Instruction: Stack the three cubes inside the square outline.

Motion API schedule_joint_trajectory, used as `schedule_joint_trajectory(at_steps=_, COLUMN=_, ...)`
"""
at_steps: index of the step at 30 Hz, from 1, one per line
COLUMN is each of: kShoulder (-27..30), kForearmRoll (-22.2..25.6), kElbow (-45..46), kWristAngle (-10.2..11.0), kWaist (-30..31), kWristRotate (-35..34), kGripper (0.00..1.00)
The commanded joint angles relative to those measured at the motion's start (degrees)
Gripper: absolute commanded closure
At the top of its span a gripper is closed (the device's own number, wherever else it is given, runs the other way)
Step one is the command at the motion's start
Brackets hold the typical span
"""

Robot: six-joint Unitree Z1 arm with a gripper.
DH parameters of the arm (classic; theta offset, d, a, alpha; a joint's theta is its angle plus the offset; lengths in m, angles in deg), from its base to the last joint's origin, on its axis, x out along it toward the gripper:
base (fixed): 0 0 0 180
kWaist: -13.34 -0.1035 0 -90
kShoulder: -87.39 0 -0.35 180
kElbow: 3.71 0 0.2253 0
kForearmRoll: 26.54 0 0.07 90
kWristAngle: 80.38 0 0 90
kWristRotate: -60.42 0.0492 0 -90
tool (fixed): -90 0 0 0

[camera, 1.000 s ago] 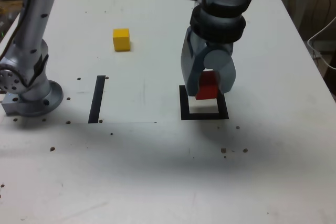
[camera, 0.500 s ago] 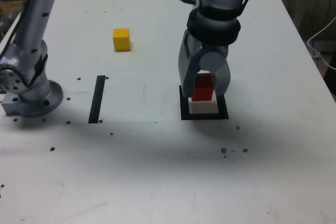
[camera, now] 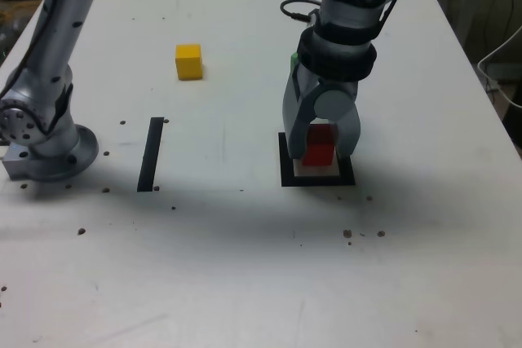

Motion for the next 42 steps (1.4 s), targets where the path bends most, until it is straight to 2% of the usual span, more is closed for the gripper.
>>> schedule_joint_trajectory(at_steps=1, kShoulder=-0.1, kForearmRoll=-0.1, kElbow=0.3, kWristAngle=-0.4, kWaist=-0.1, kWristRotate=0.3, kGripper=0.75)
schedule_joint_trajectory(at_steps=6, kShoulder=-0.1, kForearmRoll=-0.1, kElbow=0.5, kWristAngle=-1.2, kWaist=-0.2, kWristRotate=0.9, kGripper=0.69)
schedule_joint_trajectory(at_steps=10, kShoulder=0.0, kForearmRoll=0.0, kElbow=0.6, kWristAngle=-1.2, kWaist=-0.3, kWristRotate=1.2, kGripper=0.6)
schedule_joint_trajectory(at_steps=14, kShoulder=0.2, kForearmRoll=-0.1, kElbow=0.6, kWristAngle=-1.1, kWaist=-0.4, kWristRotate=1.6, kGripper=0.41)
schedule_joint_trajectory(at_steps=18, kShoulder=0.5, kForearmRoll=-0.5, kElbow=0.5, kWristAngle=-0.4, kWaist=-0.4, kWristRotate=2.1, kGripper=0.15)
schedule_joint_trajectory(at_steps=21, kShoulder=0.6, kForearmRoll=-0.4, kElbow=0.5, kWristAngle=0.3, kWaist=-0.5, kWristRotate=2.2, kGripper=0.03)
schedule_joint_trajectory(at_steps=33, kShoulder=2.0, kForearmRoll=-0.3, kElbow=0.9, kWristAngle=0.5, kWaist=-0.5, kWristRotate=2.5, kGripper=0.01)
schedule_joint_trajectory(at_steps=42, kShoulder=9.6, kForearmRoll=-1.8, kElbow=4.3, kWristAngle=1.0, kWaist=-0.5, kWristRotate=3.7, kGripper=0.0)
